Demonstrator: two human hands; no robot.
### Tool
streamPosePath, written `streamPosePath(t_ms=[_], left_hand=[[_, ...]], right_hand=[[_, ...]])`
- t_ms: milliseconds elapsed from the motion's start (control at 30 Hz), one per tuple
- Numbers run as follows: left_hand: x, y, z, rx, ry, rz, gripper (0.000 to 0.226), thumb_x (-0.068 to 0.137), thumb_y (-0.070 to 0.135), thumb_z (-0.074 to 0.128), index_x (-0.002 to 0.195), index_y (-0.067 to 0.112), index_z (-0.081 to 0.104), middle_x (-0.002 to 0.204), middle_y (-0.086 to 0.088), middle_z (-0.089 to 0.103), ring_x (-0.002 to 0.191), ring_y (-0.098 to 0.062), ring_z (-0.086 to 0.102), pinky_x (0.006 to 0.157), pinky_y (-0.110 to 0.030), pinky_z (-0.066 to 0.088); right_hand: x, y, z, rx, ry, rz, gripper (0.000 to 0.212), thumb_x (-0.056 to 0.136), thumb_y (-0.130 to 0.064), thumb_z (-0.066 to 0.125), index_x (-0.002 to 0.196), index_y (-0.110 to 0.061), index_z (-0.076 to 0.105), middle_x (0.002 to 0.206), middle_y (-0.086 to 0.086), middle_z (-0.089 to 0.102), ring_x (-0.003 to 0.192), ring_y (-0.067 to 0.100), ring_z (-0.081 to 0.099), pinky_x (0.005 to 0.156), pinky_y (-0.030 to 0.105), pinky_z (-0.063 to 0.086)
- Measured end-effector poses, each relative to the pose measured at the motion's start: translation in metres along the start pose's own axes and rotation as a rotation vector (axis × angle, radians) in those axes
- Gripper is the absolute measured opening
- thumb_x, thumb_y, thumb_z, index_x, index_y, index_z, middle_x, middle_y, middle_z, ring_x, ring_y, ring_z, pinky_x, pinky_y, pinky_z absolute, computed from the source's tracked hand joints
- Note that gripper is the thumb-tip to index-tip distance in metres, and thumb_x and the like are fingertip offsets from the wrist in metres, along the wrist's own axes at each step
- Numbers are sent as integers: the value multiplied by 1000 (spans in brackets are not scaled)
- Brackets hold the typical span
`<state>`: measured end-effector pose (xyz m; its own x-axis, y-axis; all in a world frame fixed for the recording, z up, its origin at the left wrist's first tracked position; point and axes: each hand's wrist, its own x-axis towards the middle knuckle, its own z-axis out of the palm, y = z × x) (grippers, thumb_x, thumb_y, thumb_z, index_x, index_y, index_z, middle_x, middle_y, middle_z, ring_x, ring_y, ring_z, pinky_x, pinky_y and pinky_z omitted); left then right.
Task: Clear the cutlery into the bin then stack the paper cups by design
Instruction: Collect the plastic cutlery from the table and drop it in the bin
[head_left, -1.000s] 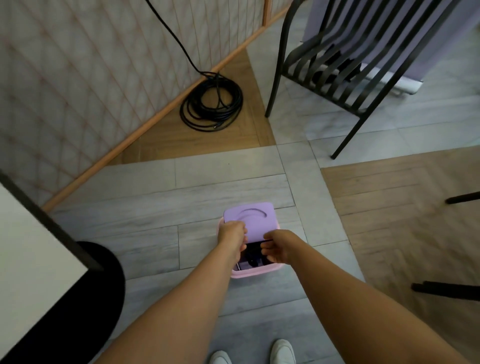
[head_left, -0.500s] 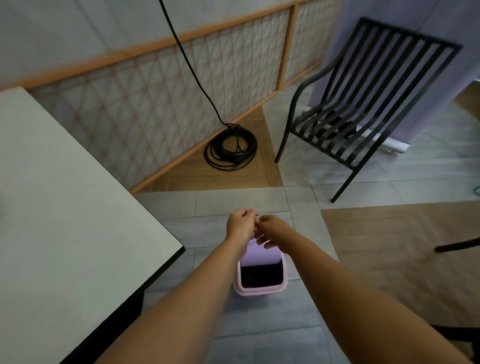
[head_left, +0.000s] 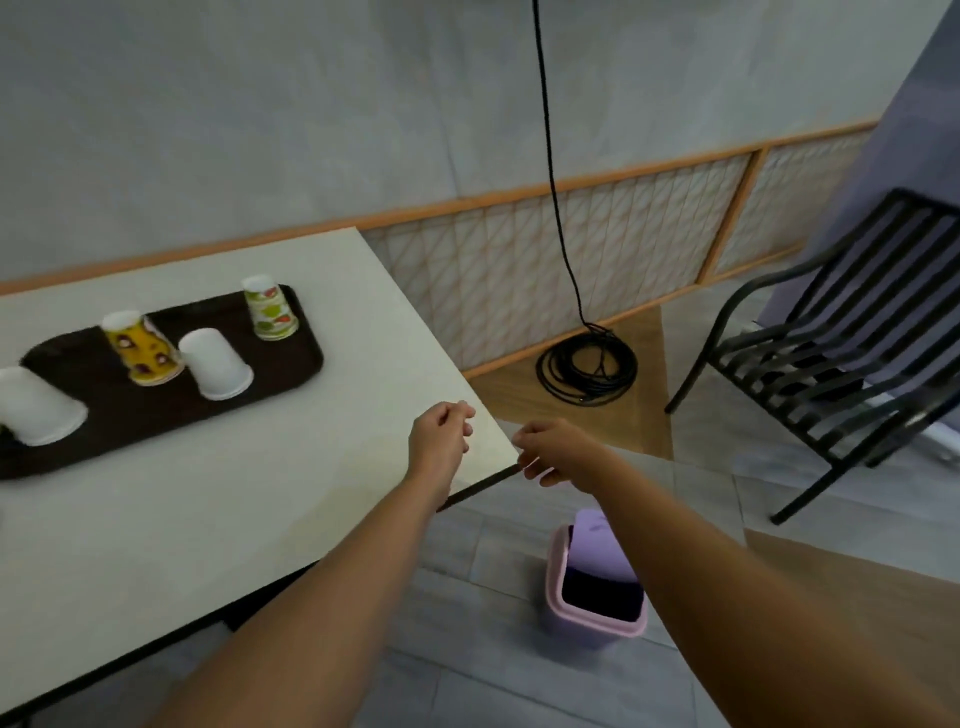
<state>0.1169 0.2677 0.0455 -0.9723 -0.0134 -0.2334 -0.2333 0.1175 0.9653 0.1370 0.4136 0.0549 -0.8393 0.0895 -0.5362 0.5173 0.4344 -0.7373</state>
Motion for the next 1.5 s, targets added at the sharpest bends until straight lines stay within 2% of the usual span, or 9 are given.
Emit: streamPosePath(t_ms=[367,600,733,933,1100,1200,1300,1400,1500], left_hand=[[-25,-14,-223,-43,293,-99,21,95,18,46,83,11,61,72,-2,51,59,-14,41,51,-23,33],[-32,-35,-361,-8,382,-195,14,94,17,49,89,8,58,73,-2,48,58,-15,40,52,-24,33],[-23,-45,-421,-14,434,-227,10,92,15,50,85,11,54,70,-1,45,57,-15,38,52,-25,32],[-1,-50,-468,38,510,-241,12,95,19,47,95,11,56,79,-5,51,70,-19,45,59,-25,39],[20,-54,-506,3,583,-272,16,94,19,47,82,16,56,90,-6,51,79,-23,46,70,-29,39],[36,-59,-525,-20,618,-263,11,94,20,48,95,14,57,92,-5,51,84,-22,45,76,-29,38],[52,-65,-543,-23,636,-274,11,94,19,48,94,11,57,83,-2,50,84,-21,44,75,-29,37],[69,-71,-560,-9,638,-298,11,93,18,48,89,10,55,79,-1,48,82,-21,44,65,-25,36],[90,-76,-573,39,619,-301,13,93,18,48,93,9,57,84,-4,49,82,-21,43,71,-28,36]], right_hand=[[-25,-104,145,-81,-169,-108,16,95,-20,49,104,-9,56,79,4,59,63,14,56,57,23,44],[-29,-158,248,-152,-264,-123,21,94,-19,49,110,-7,56,79,4,59,63,14,57,56,23,45],[-20,-193,302,-240,-319,-160,15,95,-19,49,104,-8,55,80,5,58,64,14,57,59,23,47],[5,-231,347,-366,-373,-188,14,95,-19,49,103,-9,53,79,4,57,63,13,56,59,22,46],[36,-271,393,-462,-438,-282,25,95,-17,46,116,-7,56,82,4,55,64,13,55,59,22,47],[48,-285,422,-524,-490,-348,28,95,-13,45,120,-10,57,84,5,54,67,14,53,61,23,47],[56,-290,449,-594,-517,-414,32,94,-14,46,123,-14,57,95,7,55,79,21,55,65,28,50],[66,-294,470,-653,-531,-419,35,94,-14,44,126,-16,56,100,8,54,82,24,55,63,29,50],[76,-300,488,-693,-499,-455,35,95,-12,41,127,-14,56,118,12,56,90,25,56,71,31,52]])
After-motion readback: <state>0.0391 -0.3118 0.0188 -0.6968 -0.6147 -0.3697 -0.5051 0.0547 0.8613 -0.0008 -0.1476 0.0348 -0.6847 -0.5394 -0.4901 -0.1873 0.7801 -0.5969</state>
